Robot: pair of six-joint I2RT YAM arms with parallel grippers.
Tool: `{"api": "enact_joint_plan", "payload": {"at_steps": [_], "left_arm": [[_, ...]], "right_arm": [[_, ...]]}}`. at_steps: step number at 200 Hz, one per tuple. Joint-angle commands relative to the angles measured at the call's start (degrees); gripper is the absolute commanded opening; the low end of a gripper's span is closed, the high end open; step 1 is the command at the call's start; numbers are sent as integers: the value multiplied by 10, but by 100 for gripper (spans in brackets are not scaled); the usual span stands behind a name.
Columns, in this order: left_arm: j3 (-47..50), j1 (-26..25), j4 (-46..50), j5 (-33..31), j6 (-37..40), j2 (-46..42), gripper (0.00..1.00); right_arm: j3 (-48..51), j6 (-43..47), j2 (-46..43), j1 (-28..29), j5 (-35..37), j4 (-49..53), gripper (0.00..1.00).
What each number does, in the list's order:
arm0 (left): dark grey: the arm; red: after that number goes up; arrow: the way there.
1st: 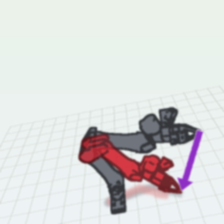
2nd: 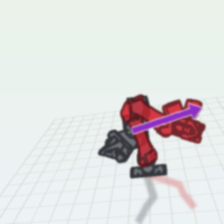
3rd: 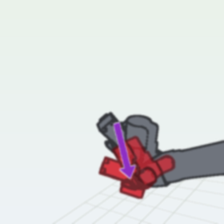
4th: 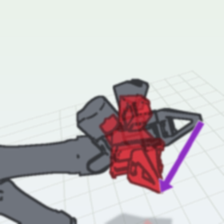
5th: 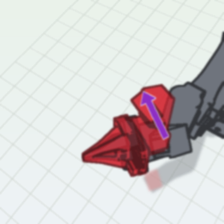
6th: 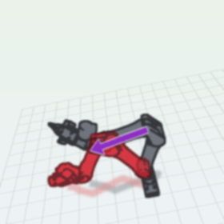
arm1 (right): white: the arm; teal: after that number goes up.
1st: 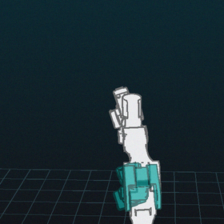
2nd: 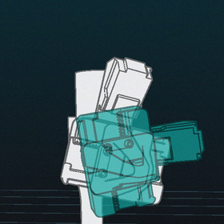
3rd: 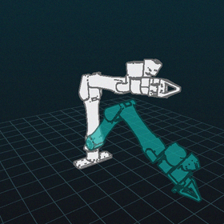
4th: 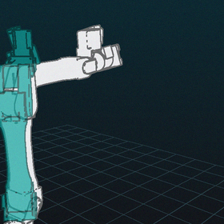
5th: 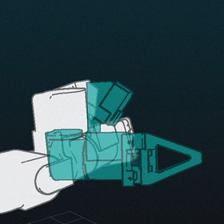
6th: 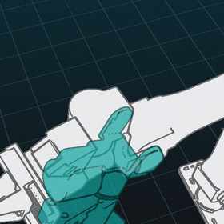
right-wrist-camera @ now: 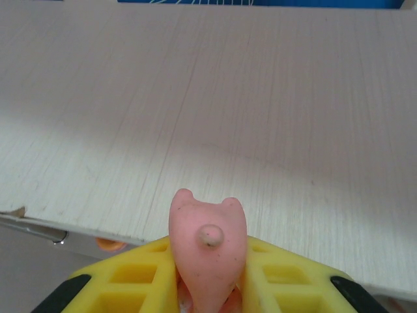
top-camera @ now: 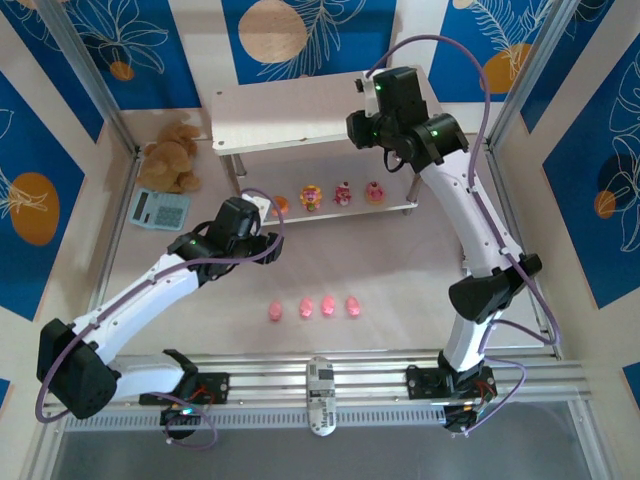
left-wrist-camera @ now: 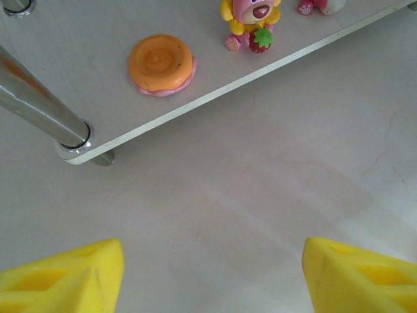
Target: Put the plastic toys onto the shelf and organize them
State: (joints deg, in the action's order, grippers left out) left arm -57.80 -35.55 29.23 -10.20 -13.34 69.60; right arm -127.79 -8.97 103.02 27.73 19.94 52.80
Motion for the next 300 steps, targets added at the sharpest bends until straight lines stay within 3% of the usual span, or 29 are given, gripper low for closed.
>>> {"api": "enact_joint_plan", "payload": {"at_steps": [1, 64, 98, 177, 202, 250, 300], "left_arm": [[-19, 8, 8, 9, 10, 0, 72], [-10, 15, 8, 12, 9, -2, 72], [-6, 22, 5, 15, 9, -5, 72], [5, 31, 5, 17, 7, -13, 72], [6, 33, 8, 16, 8, -16, 72], [6, 36, 10, 12, 7, -24, 72], [14, 38, 13, 5, 6, -34, 73]], "right_arm": [[-28, 21, 19, -3, -5, -18, 27], [-108, 31, 94, -3, -10, 23, 28], [-129, 29, 118, -5, -12, 31, 44], [-150, 14, 146, -15, -29, 32, 48], [-150, 12, 141, -16, -35, 33, 58], [-99, -12, 67, -25, -89, -11, 70], [60, -18, -97, -28, -78, -141, 73]]}}
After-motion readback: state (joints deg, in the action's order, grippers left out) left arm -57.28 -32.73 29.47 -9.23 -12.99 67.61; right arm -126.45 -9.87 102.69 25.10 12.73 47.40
